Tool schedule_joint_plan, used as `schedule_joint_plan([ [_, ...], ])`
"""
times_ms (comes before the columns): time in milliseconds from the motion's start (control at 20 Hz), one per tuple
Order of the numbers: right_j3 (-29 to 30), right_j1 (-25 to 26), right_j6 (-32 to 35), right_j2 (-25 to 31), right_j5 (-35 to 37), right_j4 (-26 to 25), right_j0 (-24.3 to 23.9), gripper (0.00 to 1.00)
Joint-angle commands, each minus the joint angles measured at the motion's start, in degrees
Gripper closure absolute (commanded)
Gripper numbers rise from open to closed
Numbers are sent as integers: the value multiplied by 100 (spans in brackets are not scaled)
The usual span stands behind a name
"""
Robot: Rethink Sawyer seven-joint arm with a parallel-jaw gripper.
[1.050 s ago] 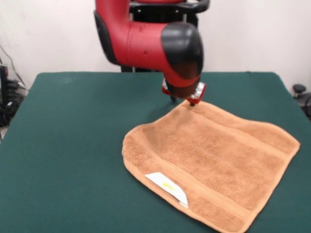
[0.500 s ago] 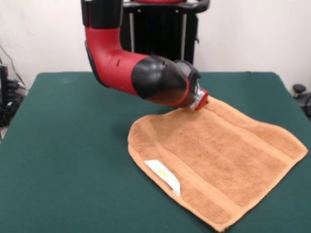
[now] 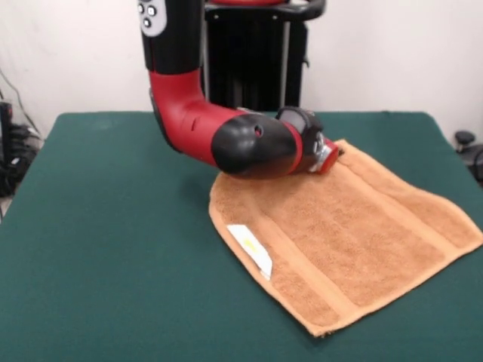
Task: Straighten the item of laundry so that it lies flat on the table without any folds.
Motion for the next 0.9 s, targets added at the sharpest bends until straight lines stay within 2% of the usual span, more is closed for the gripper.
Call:
schedule_joint_plan([
  [50, 437, 1372, 296, 1218, -2736, 467, 493, 0],
  [450, 756, 1365, 212, 1455, -3164, 1007, 492, 0],
  [900, 1321, 1101, 293, 1777, -3732, 1432, 491, 0],
])
